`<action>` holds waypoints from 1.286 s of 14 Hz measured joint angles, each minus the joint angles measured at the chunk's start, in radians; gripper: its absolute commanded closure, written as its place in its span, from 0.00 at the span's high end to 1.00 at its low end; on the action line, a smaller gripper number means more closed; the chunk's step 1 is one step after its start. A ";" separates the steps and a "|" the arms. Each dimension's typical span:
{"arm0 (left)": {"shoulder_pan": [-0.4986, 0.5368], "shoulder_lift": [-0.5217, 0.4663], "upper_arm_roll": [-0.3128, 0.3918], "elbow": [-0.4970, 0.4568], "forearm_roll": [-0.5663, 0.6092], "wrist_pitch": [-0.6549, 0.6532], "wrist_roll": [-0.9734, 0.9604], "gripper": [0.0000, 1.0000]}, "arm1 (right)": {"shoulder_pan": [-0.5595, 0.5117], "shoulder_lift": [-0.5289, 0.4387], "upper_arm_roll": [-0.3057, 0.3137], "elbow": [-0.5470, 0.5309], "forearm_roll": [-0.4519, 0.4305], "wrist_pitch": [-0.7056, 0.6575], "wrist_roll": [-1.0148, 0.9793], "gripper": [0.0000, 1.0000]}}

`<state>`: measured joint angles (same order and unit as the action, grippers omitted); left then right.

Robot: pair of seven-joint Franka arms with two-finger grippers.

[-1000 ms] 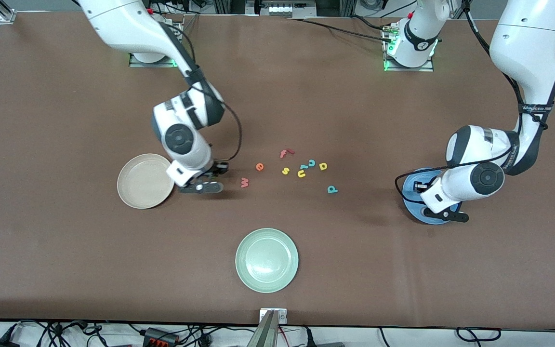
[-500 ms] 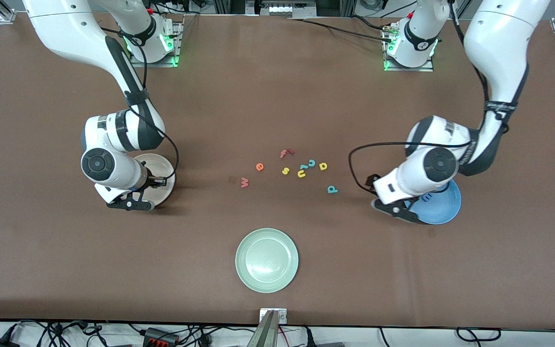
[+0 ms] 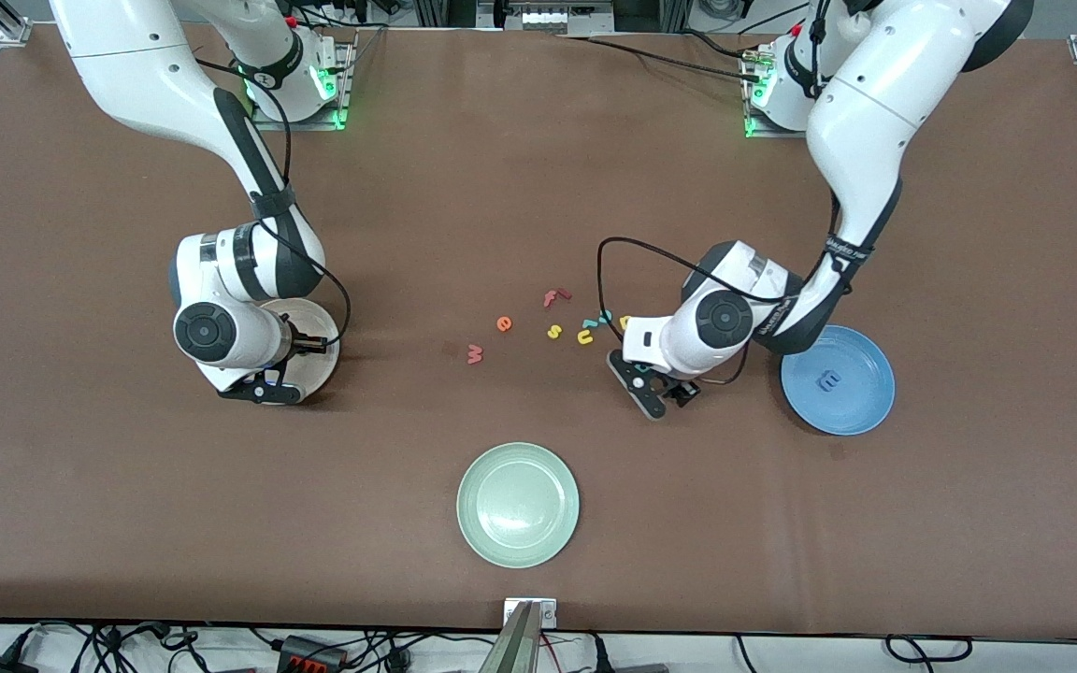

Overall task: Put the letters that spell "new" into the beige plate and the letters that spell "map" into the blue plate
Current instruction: 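Put the green n on the beige plate while the left gripper grasps p, then put the teal p on the blue plate with the left gripper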

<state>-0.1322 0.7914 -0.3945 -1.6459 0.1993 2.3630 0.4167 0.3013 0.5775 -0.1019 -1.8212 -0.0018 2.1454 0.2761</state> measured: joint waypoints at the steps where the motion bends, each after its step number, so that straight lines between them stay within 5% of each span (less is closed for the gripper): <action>1: -0.001 0.008 0.001 0.000 0.000 0.015 0.051 0.90 | 0.007 -0.002 0.001 0.023 0.000 -0.002 0.000 1.00; 3: 0.001 0.014 0.005 0.000 0.000 0.027 0.107 0.68 | 0.032 -0.013 0.007 0.073 0.001 -0.016 0.001 1.00; 5: 0.001 0.015 0.006 0.001 0.001 0.029 0.136 0.60 | 0.078 -0.023 0.011 0.104 0.005 -0.021 0.007 1.00; 6: 0.001 0.015 0.006 0.003 0.005 0.029 0.144 0.46 | 0.103 -0.022 0.013 0.108 0.011 -0.019 0.012 1.00; 7: 0.001 0.015 0.006 0.003 0.020 0.029 0.147 0.17 | 0.132 -0.021 0.015 0.108 0.024 -0.014 0.017 1.00; 8: -0.001 0.015 0.005 0.002 0.039 0.029 0.147 0.04 | 0.167 -0.020 0.016 0.108 0.051 -0.005 0.031 1.00; 12: -0.002 0.007 0.001 -0.003 0.058 0.016 0.148 0.02 | 0.323 -0.011 0.019 0.109 0.143 0.067 0.184 1.00; 18: 0.057 -0.085 0.013 0.020 0.058 -0.173 0.072 0.02 | 0.408 0.077 0.020 0.111 0.148 0.199 0.437 0.77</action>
<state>-0.0750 0.7067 -0.3813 -1.6257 0.2573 2.1900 0.4889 0.7097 0.6542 -0.0823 -1.7106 0.1467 2.3441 0.7134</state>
